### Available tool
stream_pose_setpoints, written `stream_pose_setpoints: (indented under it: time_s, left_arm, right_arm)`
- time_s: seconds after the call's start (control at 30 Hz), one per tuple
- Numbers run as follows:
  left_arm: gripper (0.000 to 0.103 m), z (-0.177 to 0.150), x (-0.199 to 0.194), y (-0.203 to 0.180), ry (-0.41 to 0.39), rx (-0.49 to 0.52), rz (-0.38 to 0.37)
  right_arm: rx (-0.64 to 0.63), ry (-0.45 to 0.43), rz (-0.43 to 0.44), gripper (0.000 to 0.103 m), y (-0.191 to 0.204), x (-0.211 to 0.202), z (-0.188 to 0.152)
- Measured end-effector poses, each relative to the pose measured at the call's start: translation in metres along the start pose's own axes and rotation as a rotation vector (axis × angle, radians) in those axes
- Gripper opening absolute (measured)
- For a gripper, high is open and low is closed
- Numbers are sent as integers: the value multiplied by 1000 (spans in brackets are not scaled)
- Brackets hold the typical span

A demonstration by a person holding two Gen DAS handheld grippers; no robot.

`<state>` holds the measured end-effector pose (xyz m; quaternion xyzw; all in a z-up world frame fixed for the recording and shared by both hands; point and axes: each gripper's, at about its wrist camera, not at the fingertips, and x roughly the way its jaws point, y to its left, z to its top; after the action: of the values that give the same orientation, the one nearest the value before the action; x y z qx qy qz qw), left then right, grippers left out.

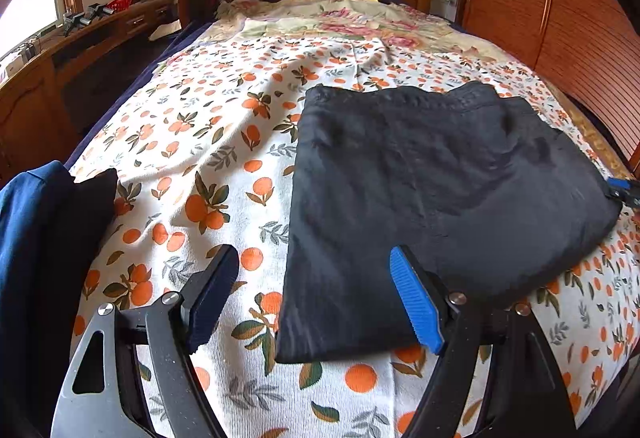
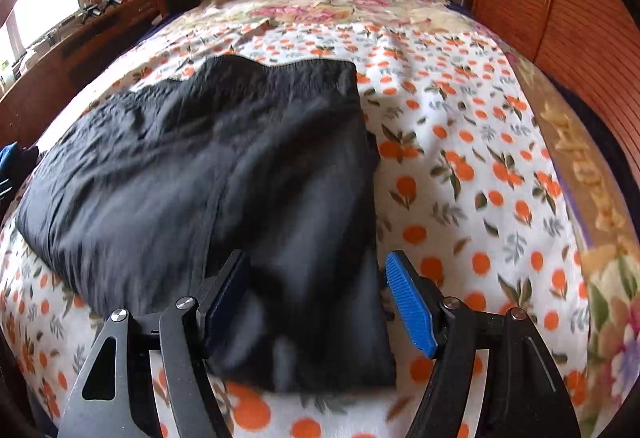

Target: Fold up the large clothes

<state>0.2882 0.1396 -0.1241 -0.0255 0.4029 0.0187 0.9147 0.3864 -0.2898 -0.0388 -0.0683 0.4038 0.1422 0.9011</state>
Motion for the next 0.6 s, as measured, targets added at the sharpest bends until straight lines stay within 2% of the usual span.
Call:
stream_pose_setpoints:
  time_s: [0.17,0.37,0.6]
  left_arm:
    - [79,-2,10,0,18,-5,10]
    - [79,-8,20,-4,54,19,34]
    - [79,-19,33,0,100,-3,39]
  right_arm:
    - [10,21,14,72,-6,-6,-16]
    - [30,42,24,72,-5,0,-25]
    - [67,42,34,75,-6,9,-31]
